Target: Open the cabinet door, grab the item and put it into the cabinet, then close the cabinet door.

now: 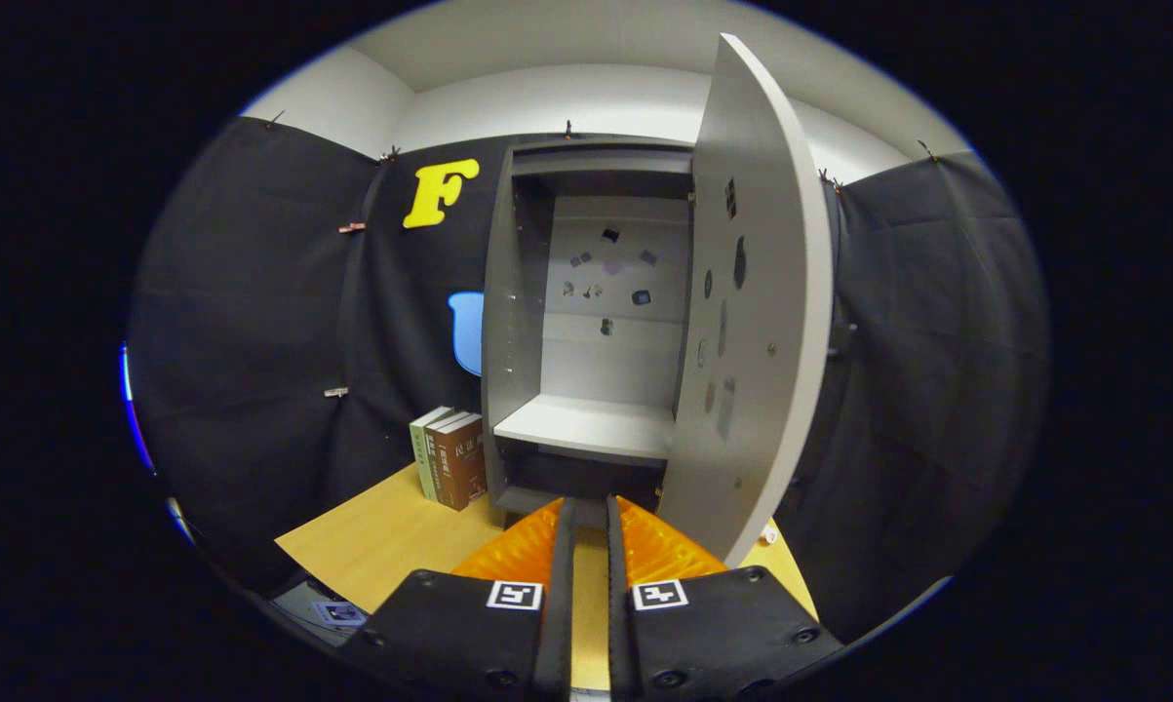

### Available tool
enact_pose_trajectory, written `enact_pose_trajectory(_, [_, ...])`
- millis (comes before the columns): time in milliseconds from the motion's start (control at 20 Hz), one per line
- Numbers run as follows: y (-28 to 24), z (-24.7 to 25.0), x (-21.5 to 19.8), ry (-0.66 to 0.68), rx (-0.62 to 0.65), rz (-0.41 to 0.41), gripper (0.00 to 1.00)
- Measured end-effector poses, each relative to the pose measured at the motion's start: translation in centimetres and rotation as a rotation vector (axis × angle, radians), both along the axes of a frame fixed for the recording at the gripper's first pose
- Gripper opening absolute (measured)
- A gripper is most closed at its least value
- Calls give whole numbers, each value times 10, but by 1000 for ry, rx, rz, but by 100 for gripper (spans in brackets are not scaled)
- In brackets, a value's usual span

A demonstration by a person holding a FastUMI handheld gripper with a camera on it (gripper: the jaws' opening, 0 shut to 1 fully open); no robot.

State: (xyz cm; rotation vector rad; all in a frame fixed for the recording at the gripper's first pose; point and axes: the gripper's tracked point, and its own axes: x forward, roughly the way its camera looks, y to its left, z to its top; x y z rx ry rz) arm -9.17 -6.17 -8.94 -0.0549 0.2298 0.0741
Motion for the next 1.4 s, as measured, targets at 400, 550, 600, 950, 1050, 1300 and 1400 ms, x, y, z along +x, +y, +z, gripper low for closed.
enact_pose_trajectory(400, [55, -168, 22, 368, 43, -56, 35])
enact_pose_trajectory(550, [64, -230, 31, 480, 5, -44, 35])
enact_pose_trajectory(600, [67, -248, 34, 516, 9, -35, 34])
enact_pose_trajectory(950, [56, -363, 70, 740, 3, -49, 35])
enact_pose_trajectory(1050, [47, -384, 79, 778, -32, -51, 35])
enact_pose_trajectory(1300, [39, -424, 90, 876, -36, -51, 34])
enact_pose_trajectory(1400, [36, -435, 87, 909, -40, -57, 34])
